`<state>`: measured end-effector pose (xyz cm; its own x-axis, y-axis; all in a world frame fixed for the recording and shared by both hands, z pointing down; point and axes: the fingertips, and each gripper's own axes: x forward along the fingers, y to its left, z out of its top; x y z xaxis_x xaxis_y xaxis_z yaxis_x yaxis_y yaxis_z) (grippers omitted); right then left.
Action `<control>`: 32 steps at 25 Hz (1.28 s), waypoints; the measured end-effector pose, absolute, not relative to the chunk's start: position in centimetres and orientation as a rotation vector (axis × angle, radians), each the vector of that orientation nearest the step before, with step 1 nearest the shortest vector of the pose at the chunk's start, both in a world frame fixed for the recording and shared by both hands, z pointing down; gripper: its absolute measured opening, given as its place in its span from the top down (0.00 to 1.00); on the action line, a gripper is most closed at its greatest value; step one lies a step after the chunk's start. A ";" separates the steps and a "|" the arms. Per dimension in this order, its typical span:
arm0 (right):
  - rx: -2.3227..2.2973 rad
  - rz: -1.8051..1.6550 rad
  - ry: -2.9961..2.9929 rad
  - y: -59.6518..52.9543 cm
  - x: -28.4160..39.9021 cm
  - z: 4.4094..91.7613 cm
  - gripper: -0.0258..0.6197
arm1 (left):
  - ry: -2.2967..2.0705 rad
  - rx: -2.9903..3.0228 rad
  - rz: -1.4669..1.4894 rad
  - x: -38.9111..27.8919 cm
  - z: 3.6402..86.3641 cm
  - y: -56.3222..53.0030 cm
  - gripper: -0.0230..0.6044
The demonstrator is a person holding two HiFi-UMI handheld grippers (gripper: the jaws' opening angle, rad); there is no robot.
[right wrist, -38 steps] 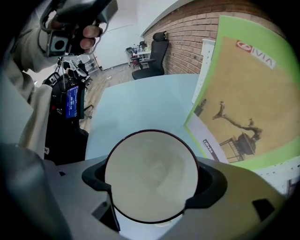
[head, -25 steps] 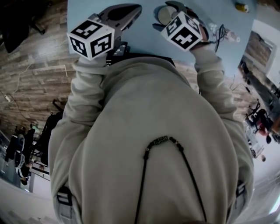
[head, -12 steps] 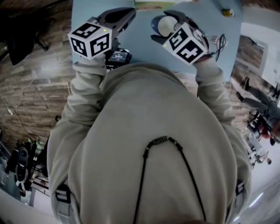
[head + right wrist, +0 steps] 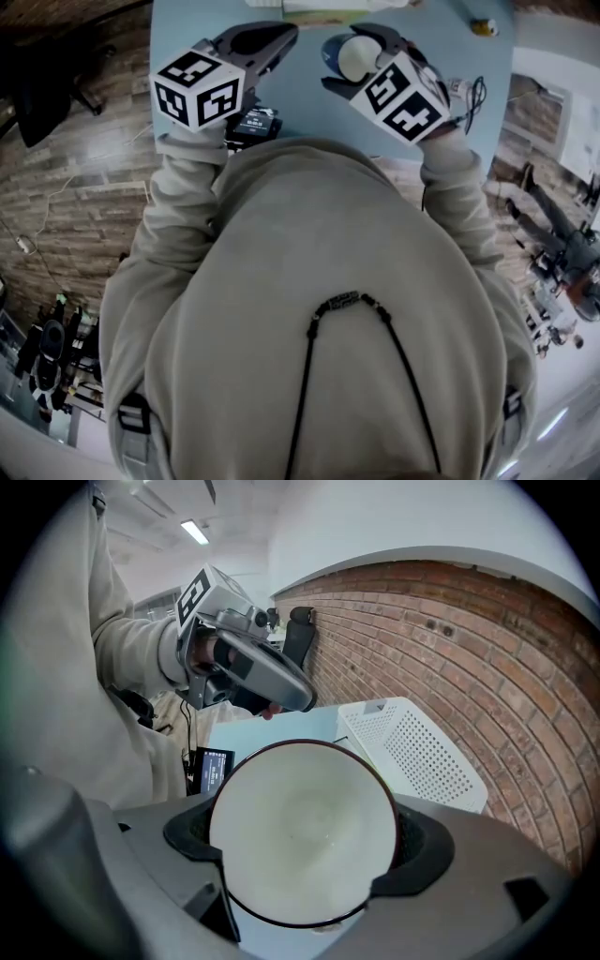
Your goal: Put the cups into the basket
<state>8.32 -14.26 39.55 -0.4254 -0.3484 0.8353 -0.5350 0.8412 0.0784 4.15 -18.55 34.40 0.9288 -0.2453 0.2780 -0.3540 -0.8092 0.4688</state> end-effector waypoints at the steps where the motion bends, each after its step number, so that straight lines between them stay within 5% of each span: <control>1: 0.649 0.244 -2.059 -14.5 8.3 39.5 0.31 | -0.424 2.557 0.271 4.3 34.3 -18.7 0.97; 32: 0.602 0.228 -2.125 -30.7 7.8 39.3 0.31 | -0.477 2.546 0.182 4.5 35.8 -31.8 0.97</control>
